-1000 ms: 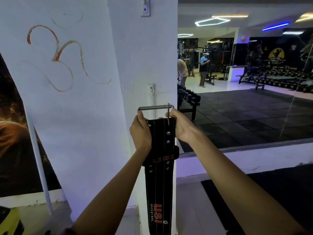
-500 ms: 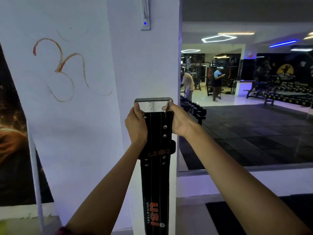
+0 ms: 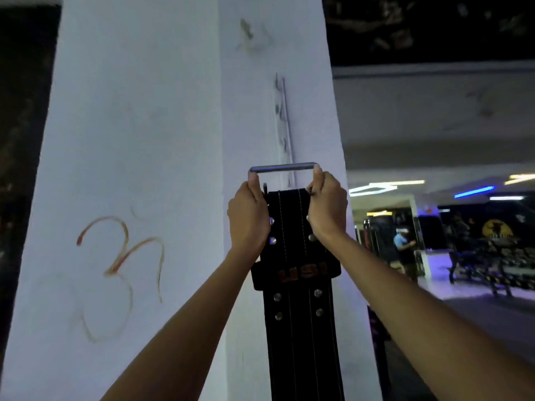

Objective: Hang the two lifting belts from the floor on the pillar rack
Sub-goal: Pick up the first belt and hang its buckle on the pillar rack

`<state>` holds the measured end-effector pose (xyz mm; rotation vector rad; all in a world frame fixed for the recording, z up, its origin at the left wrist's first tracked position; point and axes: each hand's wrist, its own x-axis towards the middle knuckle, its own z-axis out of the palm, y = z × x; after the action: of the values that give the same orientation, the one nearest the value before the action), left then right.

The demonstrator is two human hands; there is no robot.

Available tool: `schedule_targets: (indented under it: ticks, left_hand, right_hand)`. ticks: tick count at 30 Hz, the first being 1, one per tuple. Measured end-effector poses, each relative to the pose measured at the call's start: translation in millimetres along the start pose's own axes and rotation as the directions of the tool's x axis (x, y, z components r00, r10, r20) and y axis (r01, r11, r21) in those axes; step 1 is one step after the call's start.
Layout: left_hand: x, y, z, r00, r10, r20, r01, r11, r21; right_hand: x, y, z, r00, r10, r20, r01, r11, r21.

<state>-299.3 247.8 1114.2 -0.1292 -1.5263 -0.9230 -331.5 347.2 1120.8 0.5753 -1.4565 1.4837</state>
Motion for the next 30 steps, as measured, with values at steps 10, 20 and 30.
schedule_targets:
  ticks: [10, 20, 30]
  left_hand:
    - [112, 5, 57, 0.982, -0.068, 0.175, 0.005, 0.941, 0.337]
    - [59, -35, 27, 0.947, 0.150, 0.283, 0.015, 0.862, -0.507]
    - [113, -5, 29, 0.962, -0.112, 0.249, 0.178, 0.949, -0.261]
  right_hand:
    - [117, 11, 38, 0.988, 0.106, 0.108, -0.073, 0.959, -0.273]
    - [77, 56, -3, 0.881, -0.212, 0.423, 0.029, 0.916, 0.400]
    - [113, 20, 27, 0.990, 0.078, 0.120, -0.090, 0.991, 0.099]
